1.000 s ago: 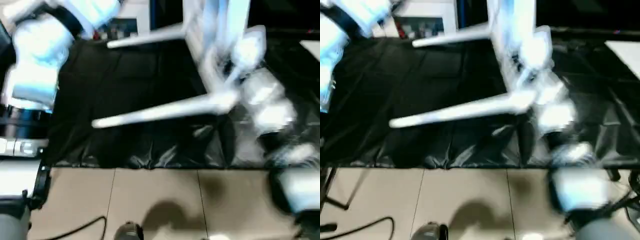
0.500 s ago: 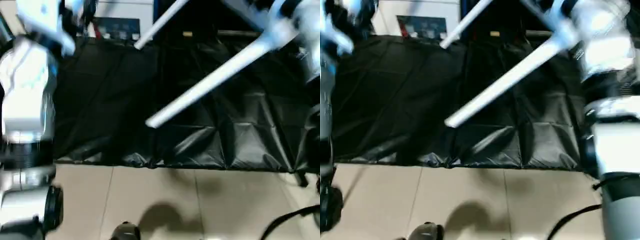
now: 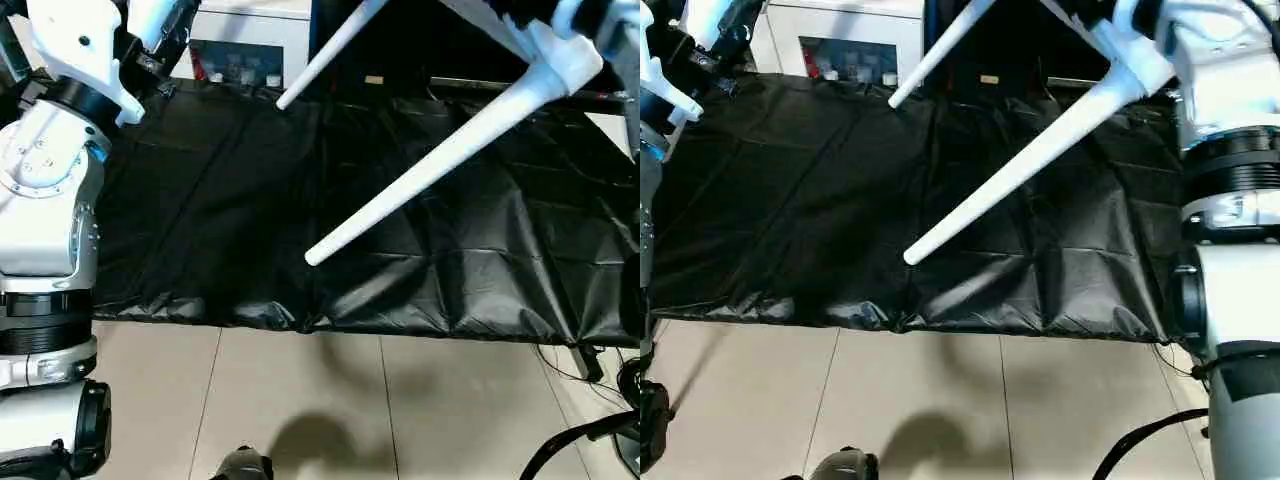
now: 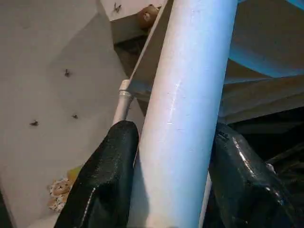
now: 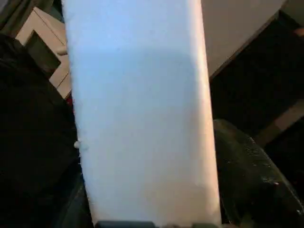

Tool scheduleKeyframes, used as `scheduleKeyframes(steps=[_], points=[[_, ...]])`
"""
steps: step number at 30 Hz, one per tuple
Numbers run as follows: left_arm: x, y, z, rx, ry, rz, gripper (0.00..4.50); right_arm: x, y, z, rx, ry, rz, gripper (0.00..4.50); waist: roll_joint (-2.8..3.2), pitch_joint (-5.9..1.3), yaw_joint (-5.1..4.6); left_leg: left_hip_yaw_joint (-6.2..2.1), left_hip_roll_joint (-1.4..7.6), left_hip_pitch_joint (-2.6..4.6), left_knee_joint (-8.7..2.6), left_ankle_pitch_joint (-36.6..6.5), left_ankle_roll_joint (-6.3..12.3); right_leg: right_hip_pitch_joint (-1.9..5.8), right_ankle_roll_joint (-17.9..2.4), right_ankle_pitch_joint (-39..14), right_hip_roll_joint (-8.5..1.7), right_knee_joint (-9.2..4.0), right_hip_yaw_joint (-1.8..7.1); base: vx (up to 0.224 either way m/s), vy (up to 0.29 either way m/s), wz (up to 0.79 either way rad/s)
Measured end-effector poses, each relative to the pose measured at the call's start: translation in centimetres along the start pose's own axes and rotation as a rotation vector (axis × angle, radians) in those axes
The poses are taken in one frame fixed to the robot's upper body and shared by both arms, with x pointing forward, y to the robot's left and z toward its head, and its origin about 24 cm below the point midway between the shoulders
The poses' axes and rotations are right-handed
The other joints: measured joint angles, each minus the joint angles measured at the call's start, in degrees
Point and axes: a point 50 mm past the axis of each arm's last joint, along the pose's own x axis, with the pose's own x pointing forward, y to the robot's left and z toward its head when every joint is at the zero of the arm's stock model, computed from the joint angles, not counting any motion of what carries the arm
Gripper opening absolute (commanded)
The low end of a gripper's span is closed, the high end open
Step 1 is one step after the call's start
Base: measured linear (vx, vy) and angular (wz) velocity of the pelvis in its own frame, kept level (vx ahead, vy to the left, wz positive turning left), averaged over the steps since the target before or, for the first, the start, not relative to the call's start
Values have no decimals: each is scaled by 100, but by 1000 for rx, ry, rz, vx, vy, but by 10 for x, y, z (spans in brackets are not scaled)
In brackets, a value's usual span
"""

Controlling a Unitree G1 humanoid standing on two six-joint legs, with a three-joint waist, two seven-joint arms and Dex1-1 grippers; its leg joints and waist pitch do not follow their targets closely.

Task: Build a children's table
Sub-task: Flip table

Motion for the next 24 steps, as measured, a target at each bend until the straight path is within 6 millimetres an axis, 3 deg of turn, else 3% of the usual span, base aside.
scheduleKeyframes(steps=[10, 19, 20, 23, 24], points=[[3, 1, 2, 19, -13, -13, 207, -6, -2, -7, 73, -19, 12, 392, 12, -7, -43, 1, 1, 24, -13, 0, -1, -1, -6, 4, 0, 0, 1, 0, 0, 0], [6, 0, 6, 47, -18, -39, 207, -16, 3, -27, 371, -58, 54, 402, 28, -1, -161, 6, 2, 23, -15, 0, -1, -10, -8, 5, 3, -3, 5, 0, 0, 0], [6, 1, 6, 42, -17, -27, 207, -19, 4, -27, 440, -123, 68, 402, 43, 8, -165, 6, 3, 21, -14, 0, 0, -13, -9, 5, 2, -2, 5, 0, 0, 0], [-5, 20, -20, -17, 109, 87, 207, -30, -1, 2, 551, -446, 219, 402, 197, -36, -149, 33, 0, 25, -17, -1, 6, -22, -4, 2, -4, -2, 19, 0, 0, 0], [-9, 22, -29, -36, 150, 117, 207, -33, -6, 11, 548, -503, 226, 402, 204, -41, -139, 34, 3, 25, -23, -1, 6, -23, -3, 1, -4, -1, 14, 0, 0, 0]])
